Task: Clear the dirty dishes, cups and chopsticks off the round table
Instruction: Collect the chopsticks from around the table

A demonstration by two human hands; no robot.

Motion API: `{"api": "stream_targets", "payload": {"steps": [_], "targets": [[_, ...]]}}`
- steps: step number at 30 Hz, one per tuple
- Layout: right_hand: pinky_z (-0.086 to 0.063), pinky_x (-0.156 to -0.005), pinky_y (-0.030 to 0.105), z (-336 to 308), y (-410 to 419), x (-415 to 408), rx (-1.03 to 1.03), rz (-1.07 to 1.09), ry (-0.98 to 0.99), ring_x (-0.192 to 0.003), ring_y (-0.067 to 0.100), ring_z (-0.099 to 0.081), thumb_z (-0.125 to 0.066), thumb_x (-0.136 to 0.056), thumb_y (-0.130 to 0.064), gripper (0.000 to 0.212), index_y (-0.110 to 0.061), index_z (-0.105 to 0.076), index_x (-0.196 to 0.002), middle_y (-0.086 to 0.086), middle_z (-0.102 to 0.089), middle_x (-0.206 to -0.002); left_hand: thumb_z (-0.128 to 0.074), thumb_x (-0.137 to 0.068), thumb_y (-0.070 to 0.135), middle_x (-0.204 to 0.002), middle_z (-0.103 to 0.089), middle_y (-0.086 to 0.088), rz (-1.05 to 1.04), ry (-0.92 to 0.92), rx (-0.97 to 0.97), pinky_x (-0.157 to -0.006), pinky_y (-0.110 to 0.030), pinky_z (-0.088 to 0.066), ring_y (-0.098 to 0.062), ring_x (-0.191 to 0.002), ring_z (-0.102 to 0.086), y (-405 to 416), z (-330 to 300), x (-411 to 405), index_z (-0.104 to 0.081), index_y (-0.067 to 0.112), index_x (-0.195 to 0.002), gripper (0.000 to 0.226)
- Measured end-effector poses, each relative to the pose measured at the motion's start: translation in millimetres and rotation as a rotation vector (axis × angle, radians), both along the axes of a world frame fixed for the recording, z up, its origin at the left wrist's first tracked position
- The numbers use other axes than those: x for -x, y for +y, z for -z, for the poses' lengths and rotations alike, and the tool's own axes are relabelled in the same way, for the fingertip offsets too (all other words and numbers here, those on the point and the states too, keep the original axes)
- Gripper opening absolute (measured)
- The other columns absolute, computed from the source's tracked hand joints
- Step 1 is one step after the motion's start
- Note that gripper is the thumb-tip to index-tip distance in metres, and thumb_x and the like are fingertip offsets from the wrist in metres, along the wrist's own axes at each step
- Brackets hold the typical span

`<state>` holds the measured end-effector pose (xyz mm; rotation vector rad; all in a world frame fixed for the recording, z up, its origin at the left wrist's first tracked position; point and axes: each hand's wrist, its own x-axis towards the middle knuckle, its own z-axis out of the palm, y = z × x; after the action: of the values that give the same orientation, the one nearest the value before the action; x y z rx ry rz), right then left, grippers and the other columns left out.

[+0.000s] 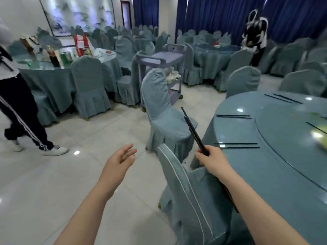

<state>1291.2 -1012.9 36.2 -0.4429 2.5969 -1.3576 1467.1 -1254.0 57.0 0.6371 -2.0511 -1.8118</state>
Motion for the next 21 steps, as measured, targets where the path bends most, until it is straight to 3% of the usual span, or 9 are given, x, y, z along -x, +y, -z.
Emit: {"api": "stream_targets", "payload": {"steps": [4,8,17,21], "targets": [[-0.043,-0.051,0.024,9.6,-1.6,60.3,-0.032,0.143,-0.018,-0.051,0.009,-0.057,-0.063,-0.084,-0.026,0.012,-0.018,-0.063,-0.074,-0.002,-0.063,-0.055,-0.054,-0.094,0.006,-0.114,-0.066,0.008,0.126,-0.003,0.003,-0.086,-0.016,-0.044,-0.001,-0.108,-0.058,-24.0,2.5,93.2,-0.057,0.024,-0.119,0.031],[-0.039,-0.048,0.024,25.7,0.9,101.5,-0.076,0.296,-0.12,-0.046,0.009,-0.05,-0.062,-0.085,-0.022,0.015,-0.009,-0.064,-0.079,-0.003,-0.061,-0.054,-0.053,-0.094,0.01,-0.107,-0.069,0.012,0.253,-0.066,-0.057,-0.084,-0.025,-0.048,-0.008,-0.108,-0.061,-44.0,19.3,172.8,-0.06,0.029,-0.108,0.025],[-0.038,-0.046,0.022,65.5,-33.7,187.4,-0.15,0.642,-0.22,-0.044,0.008,-0.053,-0.062,-0.086,-0.023,0.014,-0.012,-0.064,-0.078,-0.004,-0.061,-0.053,-0.054,-0.094,0.014,-0.098,-0.073,0.015,0.595,-0.145,-0.059,-0.073,-0.021,-0.046,-0.006,-0.098,-0.065,-118.7,55.0,359.3,-0.063,0.033,-0.103,0.023],[-0.039,-0.047,0.025,75.5,-57.7,210.4,-0.158,0.773,-0.265,-0.044,0.008,-0.052,-0.06,-0.087,-0.023,0.014,-0.013,-0.062,-0.077,-0.002,-0.063,-0.055,-0.053,-0.094,0.013,-0.101,-0.072,0.011,0.73,-0.196,-0.037,-0.077,-0.024,-0.045,-0.009,-0.097,-0.066,-143.9,59.8,427.8,-0.063,0.032,-0.103,0.023]]}}
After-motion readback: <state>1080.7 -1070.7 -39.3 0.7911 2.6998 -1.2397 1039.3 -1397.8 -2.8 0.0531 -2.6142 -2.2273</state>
